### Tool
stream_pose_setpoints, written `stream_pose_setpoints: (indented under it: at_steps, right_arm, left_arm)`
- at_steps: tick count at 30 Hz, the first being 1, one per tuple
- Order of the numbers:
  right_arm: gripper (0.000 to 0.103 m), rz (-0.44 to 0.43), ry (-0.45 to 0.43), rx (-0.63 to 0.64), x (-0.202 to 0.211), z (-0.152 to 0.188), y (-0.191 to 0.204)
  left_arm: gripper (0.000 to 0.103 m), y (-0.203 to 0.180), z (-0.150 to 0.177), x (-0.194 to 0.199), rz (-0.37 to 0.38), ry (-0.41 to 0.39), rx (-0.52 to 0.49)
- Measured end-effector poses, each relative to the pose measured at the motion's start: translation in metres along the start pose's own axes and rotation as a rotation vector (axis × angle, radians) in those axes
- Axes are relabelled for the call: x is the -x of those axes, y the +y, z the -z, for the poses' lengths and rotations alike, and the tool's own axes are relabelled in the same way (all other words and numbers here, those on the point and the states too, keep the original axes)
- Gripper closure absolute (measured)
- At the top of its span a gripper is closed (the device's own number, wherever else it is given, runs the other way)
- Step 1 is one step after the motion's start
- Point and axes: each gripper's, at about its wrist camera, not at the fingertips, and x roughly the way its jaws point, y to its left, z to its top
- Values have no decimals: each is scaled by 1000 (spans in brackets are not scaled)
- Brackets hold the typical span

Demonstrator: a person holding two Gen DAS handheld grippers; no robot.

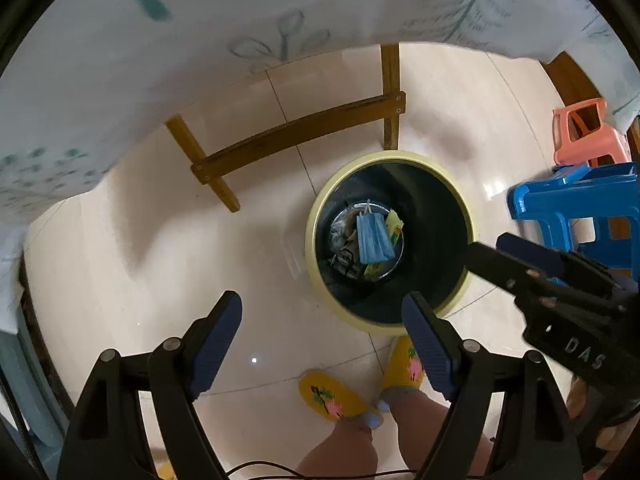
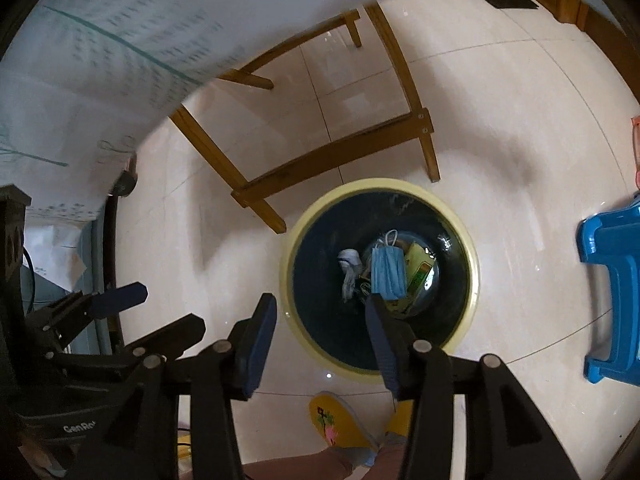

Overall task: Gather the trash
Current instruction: 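Raise both tools from the bin back toward the table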

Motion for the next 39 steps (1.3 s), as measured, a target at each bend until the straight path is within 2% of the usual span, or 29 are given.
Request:
stream_pose_setpoints:
  at_steps: [8,13,18,23,29,33,39]
  right_arm:
    - [56,-1,-27,16,76,0,28]
    - [56,5,-39,31,145,0,52]
    - [56,-16,-65,98,210,-7,81]
    - [56,-38,-133,216,273,-24,112]
    - [56,-60,-236,333,326,-49,139]
    - [56,-81,-288,406,348,-69,153]
    - [56,-108,-305,485,355,-96,178]
  left_arm:
    - [22,10,10,78,8,-2,45]
    - [22,20,13,150,33,-37,115]
    - [22,29,13,223,55,-97,170]
    - [22,38,12,290,67,-182,210]
    - [22,44,8,353,9,-338,243]
    - [22,48,6,390,-32,-437,267]
    - [22,64,2,419,-75,-506,336]
